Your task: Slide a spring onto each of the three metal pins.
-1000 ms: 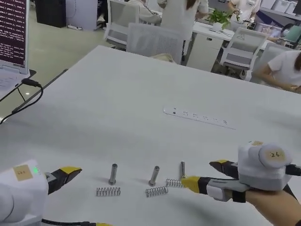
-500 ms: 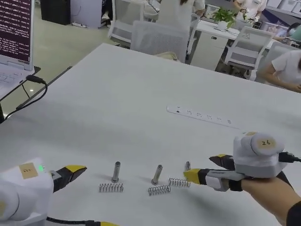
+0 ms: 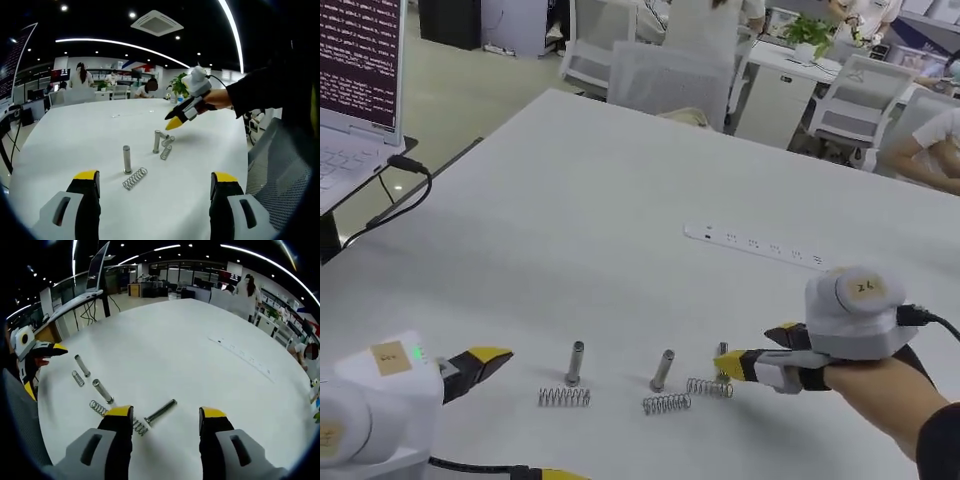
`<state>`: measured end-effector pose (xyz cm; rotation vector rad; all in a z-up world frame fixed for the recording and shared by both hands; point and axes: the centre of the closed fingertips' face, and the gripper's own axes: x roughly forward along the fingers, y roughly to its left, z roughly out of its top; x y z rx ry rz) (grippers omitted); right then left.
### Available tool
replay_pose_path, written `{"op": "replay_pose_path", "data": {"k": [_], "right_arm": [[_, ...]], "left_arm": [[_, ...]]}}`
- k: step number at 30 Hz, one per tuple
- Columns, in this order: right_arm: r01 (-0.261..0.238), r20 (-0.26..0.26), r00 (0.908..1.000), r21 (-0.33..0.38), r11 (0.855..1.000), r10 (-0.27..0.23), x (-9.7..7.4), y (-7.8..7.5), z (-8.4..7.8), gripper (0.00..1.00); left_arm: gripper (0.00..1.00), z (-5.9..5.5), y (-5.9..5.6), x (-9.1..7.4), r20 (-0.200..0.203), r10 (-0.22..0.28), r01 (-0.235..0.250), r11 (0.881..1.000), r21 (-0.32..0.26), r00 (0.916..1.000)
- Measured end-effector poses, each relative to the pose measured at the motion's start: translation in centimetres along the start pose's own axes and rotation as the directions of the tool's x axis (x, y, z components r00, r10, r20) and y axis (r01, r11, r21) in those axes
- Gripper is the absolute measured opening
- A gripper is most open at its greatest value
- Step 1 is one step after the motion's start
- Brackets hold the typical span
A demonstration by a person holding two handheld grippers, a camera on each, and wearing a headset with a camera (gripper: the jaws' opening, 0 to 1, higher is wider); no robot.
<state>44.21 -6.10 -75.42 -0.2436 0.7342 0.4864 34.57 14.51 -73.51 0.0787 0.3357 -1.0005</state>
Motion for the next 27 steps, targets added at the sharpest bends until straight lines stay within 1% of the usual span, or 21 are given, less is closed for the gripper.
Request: {"op": "replay_pose_path", "data": {"k": [3, 7, 16, 19, 24, 27], "right_arm": [[0.002, -0.011, 0.9999, 0.001, 1.0, -0.002, 0.4, -0.1, 0.1, 0.49], [0.015, -0.035, 0.9993, 0.001, 1.0, -0.015, 0.8, -0.4, -0.2, 0.44], [0.014, -0.072, 0.9973, 0.001, 1.0, -0.014, 1.7, -0.2, -0.6, 0.38], [0.012, -0.097, 0.9952, 0.002, 1.0, -0.012, 2.2, -0.4, -0.8, 0.36], [0.016, -0.114, 0.9933, 0.005, 1.0, -0.015, 2.6, -0.5, -0.7, 0.32], [0.025, -0.13, 0.9913, 0.019, 1.0, -0.023, 3.0, -0.6, -0.8, 0.27]], "left_arm": [[0.89, 0.0, 0.0, 0.0, -0.001, 0.0, 0.0, 1.0, -0.001, 1.0], [0.89, -0.1, 0.1, 0.0, -0.002, 0.0, 0.0, 1.0, -0.002, 1.0], [0.88, -0.2, 0.2, -0.1, -0.003, 0.0, 0.0, 1.0, -0.009, 1.0], [0.88, -0.2, 0.2, -0.2, -0.005, 0.0, 0.0, 1.0, -0.009, 1.0], [0.88, -0.2, 0.3, -0.2, -0.003, 0.001, -0.001, 1.0, -0.011, 1.0], [0.87, -0.3, 0.3, -0.3, -0.007, 0.001, -0.001, 1.0, -0.013, 1.0]]}}
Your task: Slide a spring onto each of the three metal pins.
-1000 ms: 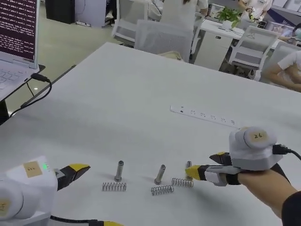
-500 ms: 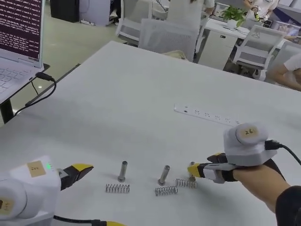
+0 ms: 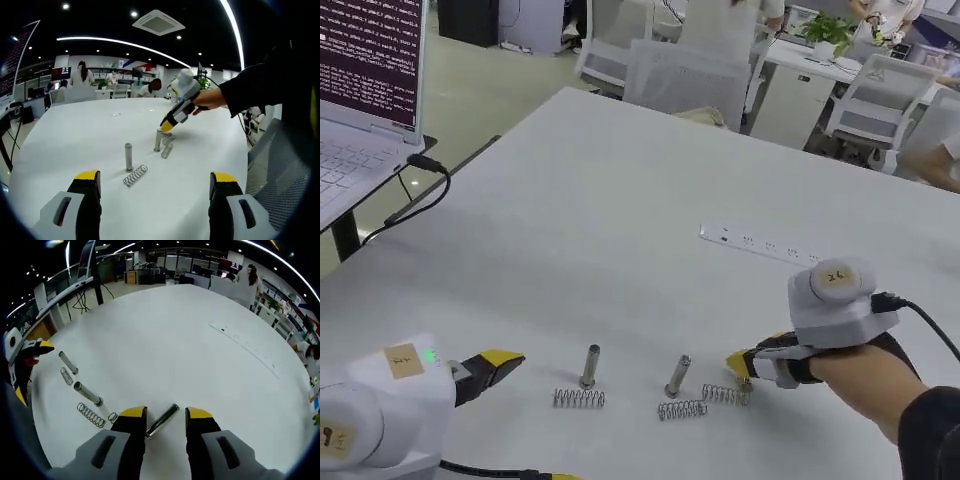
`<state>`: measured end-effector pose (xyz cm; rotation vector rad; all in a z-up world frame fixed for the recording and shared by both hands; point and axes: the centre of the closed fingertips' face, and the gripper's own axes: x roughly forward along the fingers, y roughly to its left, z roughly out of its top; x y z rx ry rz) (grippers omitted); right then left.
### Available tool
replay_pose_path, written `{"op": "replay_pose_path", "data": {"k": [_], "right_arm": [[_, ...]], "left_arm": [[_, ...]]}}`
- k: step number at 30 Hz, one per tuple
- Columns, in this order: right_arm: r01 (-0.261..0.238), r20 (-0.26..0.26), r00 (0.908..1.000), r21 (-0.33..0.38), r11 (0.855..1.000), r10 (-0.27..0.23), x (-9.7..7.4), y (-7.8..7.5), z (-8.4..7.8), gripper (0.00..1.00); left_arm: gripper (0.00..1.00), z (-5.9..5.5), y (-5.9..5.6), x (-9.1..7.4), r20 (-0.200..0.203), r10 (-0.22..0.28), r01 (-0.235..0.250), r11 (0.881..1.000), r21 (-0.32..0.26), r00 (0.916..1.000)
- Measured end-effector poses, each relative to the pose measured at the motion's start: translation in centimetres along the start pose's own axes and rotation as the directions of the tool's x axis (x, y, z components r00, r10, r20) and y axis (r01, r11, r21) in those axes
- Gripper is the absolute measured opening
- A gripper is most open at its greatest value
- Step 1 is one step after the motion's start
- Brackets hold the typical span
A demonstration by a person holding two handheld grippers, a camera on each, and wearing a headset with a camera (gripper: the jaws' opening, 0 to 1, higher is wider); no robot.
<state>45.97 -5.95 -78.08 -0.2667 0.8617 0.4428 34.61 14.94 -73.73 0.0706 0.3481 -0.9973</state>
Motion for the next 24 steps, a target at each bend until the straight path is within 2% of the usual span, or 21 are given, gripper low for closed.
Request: {"op": "replay_pose_path", "data": {"k": [4, 24], "right_arm": [[0.029, -0.026, 0.9992, 0.023, 0.999, -0.029, 0.5, -0.4, -0.5, 0.23], [0.042, -0.057, 0.9976, 0.048, 0.998, -0.04, 1.4, -0.3, -0.5, 0.15]], "left_arm": [[0.87, -0.1, 0.0, 0.0, -0.001, -0.001, 0.001, 1.0, -0.003, 1.0], [0.86, -0.4, 0.3, 0.0, -0.005, 0.006, -0.006, 1.0, -0.009, 1.0]]}}
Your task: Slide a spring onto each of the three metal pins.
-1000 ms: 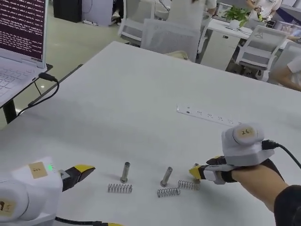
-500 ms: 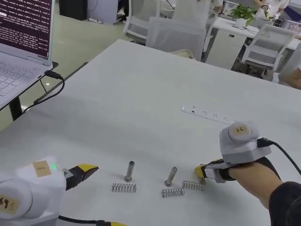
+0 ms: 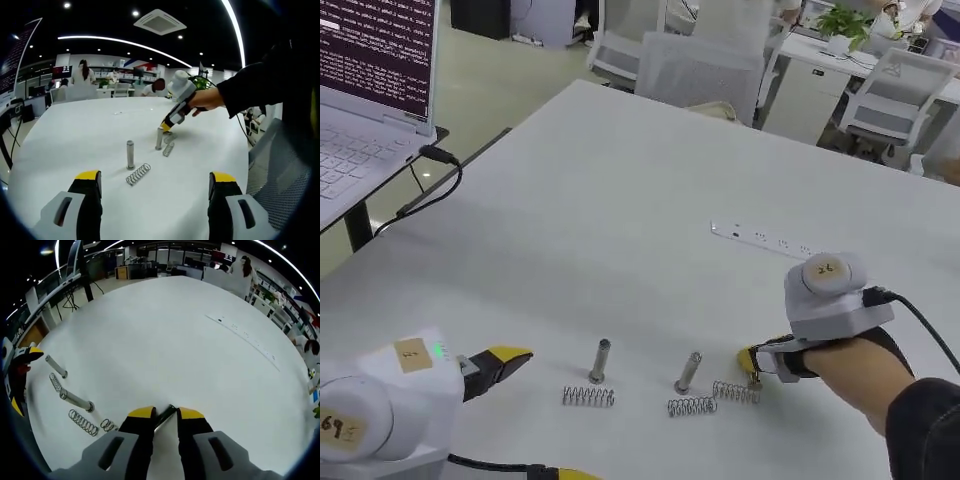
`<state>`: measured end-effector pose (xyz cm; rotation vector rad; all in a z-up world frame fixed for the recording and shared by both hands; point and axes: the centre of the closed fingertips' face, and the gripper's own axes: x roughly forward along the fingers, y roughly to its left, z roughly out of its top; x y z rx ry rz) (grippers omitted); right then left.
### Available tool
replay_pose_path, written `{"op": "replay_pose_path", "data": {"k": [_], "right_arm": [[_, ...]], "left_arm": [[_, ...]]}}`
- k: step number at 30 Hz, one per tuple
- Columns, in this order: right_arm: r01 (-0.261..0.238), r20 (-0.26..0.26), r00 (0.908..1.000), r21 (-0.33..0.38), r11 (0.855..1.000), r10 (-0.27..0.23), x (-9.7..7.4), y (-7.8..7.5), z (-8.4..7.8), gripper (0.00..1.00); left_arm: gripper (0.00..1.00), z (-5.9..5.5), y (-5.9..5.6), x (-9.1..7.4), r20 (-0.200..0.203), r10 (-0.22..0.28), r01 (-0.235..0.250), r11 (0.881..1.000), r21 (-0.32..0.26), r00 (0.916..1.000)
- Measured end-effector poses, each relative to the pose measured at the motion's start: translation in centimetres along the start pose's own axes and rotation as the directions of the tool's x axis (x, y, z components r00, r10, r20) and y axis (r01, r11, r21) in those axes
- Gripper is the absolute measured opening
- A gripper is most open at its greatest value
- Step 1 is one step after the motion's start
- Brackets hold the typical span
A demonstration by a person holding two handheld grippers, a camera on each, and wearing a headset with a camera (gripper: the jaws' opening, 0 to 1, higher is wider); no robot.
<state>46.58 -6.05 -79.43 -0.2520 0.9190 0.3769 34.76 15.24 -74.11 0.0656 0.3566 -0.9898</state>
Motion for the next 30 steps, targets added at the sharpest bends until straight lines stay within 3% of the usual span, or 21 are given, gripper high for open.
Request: {"op": "replay_pose_path", "data": {"k": [19, 30], "right_arm": [[0.013, -0.027, 0.9995, 0.033, 0.999, -0.013, 0.08, -0.62, -0.31, 0.1], [0.015, -0.036, 0.9993, 0.015, 1.0, -0.015, -0.01, -0.68, -0.4, 0.07]], "left_arm": [[0.85, -0.27, -0.12, 0.0, -0.007, 0.0, 0.0, 1.0, -0.003, 1.0], [0.84, -0.38, -0.26, 0.02, -0.011, -0.002, 0.002, 1.0, -0.004, 0.9999]]}}
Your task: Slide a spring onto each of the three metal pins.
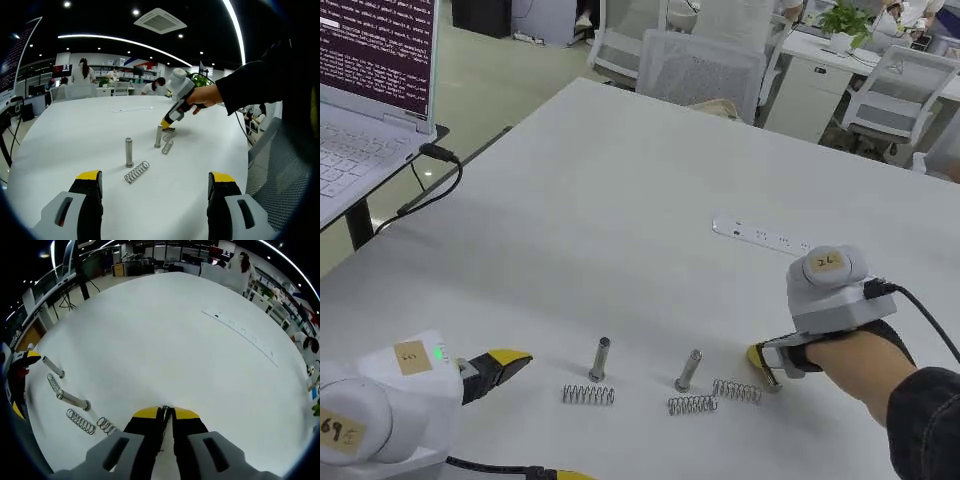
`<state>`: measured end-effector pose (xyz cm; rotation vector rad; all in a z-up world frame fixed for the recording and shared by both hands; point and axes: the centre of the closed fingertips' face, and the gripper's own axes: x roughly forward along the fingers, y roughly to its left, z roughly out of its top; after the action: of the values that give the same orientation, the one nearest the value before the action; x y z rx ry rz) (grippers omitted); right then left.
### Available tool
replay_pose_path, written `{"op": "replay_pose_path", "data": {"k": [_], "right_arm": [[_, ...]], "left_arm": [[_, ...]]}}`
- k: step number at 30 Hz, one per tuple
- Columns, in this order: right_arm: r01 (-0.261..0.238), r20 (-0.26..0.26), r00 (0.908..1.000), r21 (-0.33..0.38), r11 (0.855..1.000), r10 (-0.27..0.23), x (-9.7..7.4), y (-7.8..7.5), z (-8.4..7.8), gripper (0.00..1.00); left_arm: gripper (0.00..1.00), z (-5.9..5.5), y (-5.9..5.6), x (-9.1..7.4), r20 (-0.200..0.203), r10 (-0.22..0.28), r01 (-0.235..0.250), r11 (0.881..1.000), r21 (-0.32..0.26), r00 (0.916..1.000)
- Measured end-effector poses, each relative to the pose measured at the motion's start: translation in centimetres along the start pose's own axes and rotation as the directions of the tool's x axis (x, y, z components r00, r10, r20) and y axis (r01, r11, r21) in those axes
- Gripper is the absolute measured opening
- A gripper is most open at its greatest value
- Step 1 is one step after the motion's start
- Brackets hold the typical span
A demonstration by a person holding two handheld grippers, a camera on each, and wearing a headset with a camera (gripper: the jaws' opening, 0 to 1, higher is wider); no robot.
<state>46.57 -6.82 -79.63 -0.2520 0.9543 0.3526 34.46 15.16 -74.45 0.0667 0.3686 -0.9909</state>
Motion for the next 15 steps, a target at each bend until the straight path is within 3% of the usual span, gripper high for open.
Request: {"op": "replay_pose_path", "data": {"k": [15], "right_arm": [[0.001, 0.014, 0.9999, 0.004, 1.0, -0.001, -0.1, -0.04, -0.09, 0.06]], "left_arm": [[0.84, 0.12, -0.27, 0.0, -0.002, -0.007, 0.007, 1.0, 0.002, 1.0]]}}
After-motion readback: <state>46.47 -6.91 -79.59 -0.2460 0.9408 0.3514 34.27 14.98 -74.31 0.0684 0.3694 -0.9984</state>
